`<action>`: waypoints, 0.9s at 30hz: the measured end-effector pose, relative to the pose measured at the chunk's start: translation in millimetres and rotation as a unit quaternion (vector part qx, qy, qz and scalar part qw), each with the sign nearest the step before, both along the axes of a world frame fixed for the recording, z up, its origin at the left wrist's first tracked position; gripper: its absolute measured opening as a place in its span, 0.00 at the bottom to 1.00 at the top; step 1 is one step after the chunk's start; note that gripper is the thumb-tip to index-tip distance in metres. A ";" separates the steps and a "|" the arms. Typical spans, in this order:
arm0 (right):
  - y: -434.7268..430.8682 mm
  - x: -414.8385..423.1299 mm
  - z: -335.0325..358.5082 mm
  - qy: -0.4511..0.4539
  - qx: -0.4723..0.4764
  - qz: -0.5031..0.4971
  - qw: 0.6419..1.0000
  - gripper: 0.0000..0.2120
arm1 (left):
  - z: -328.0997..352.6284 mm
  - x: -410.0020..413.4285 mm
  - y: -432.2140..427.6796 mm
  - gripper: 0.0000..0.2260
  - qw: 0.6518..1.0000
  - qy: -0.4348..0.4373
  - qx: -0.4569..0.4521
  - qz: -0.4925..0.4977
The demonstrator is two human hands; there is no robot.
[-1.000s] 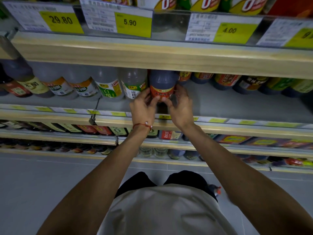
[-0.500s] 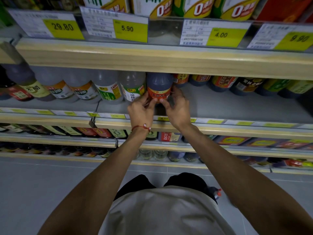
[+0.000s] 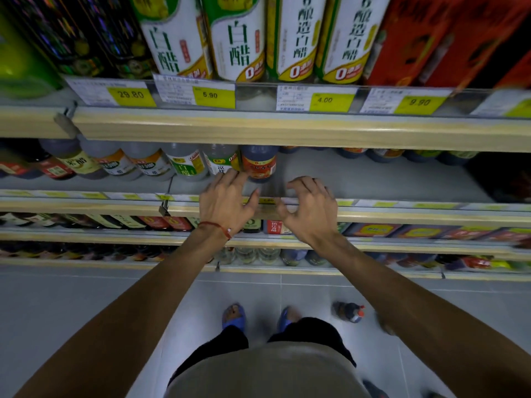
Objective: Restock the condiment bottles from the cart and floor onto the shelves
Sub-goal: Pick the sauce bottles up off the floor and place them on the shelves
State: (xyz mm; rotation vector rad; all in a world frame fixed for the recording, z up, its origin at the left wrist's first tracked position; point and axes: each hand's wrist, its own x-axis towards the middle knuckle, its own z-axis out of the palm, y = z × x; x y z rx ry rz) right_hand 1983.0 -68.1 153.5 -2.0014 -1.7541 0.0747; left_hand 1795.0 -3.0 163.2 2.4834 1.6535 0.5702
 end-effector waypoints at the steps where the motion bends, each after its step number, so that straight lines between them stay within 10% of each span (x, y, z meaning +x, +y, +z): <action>1: -5.9 0.3 2.9 -0.018 0.005 0.006 1.000 0.19 | 3.3 -2.1 -3.7 0.23 1.000 0.017 0.012 -0.014; 12: -69.5 -31.7 28.9 -0.130 0.005 -0.063 0.989 0.22 | 20.7 -35.4 -33.6 0.27 0.973 0.135 0.090 -0.163; 27: -243.7 -169.2 12.1 -0.067 -0.057 -0.330 0.940 0.22 | 4.6 -91.3 -132.3 0.25 0.910 0.144 0.053 -0.385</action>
